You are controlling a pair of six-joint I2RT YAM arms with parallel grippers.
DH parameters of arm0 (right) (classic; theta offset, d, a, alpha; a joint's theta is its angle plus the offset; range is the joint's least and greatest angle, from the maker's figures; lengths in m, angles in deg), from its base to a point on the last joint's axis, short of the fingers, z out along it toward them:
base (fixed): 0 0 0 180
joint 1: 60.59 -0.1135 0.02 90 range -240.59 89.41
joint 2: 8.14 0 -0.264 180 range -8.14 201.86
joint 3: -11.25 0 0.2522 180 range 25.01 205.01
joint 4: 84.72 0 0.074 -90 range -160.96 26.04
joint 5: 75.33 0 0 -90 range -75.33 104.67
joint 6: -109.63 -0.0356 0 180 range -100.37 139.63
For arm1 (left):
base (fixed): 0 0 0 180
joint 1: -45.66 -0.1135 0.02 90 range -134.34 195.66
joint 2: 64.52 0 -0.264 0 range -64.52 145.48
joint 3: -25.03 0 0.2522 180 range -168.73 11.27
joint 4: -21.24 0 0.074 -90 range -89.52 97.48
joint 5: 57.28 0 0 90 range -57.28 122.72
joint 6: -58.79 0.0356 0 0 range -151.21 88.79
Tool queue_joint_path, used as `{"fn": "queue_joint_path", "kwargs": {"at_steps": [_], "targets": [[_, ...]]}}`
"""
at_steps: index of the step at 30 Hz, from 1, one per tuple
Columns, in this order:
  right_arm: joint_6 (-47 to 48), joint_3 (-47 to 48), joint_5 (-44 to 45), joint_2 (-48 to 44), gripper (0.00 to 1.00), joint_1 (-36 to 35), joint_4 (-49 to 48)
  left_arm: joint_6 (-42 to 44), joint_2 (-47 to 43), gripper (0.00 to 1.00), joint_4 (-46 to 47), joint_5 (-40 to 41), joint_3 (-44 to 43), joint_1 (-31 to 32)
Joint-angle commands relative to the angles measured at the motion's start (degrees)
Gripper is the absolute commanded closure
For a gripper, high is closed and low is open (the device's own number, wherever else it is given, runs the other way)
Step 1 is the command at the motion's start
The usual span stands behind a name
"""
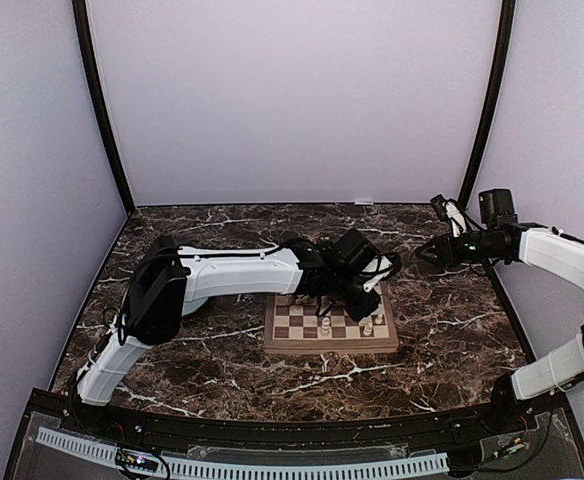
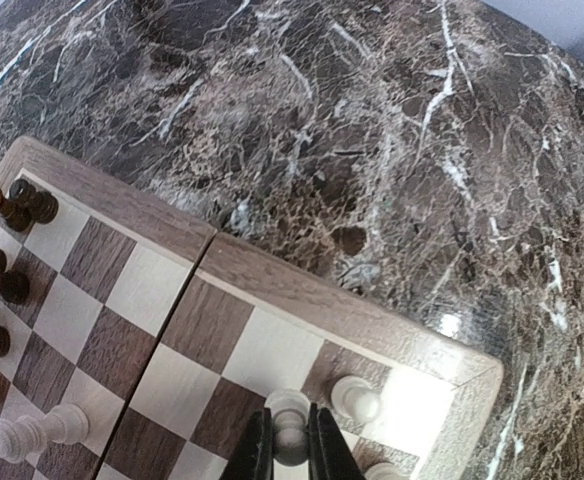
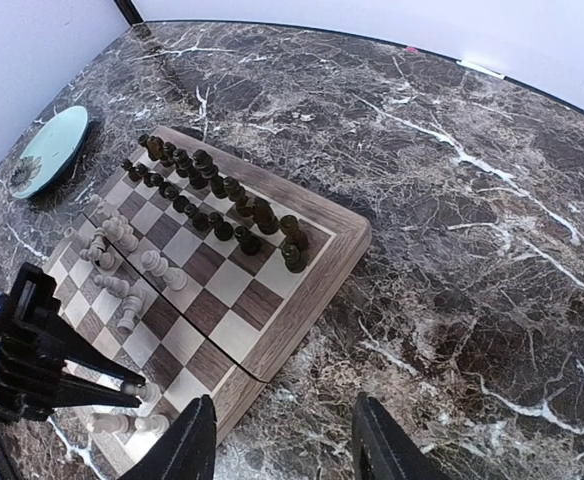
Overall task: Set up the chess pieces on the board
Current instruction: Place the pawn at g2.
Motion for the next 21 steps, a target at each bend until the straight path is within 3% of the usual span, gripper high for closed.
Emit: {"fn": "queue_joint_path", "kwargs": {"at_steps": [1,21], "targets": [[1.2,-0.1,-2.1,1.2,0.52,0.2,-1.1,0.1,0.0,0.90,-3.7,2.6,-2.9,-0.1],[1.8,0.4,-3.5,2.6,0.53,0.2,-0.1,0.8,1.5,0.91,-12.0,-4.1,-5.4,-0.2]]}}
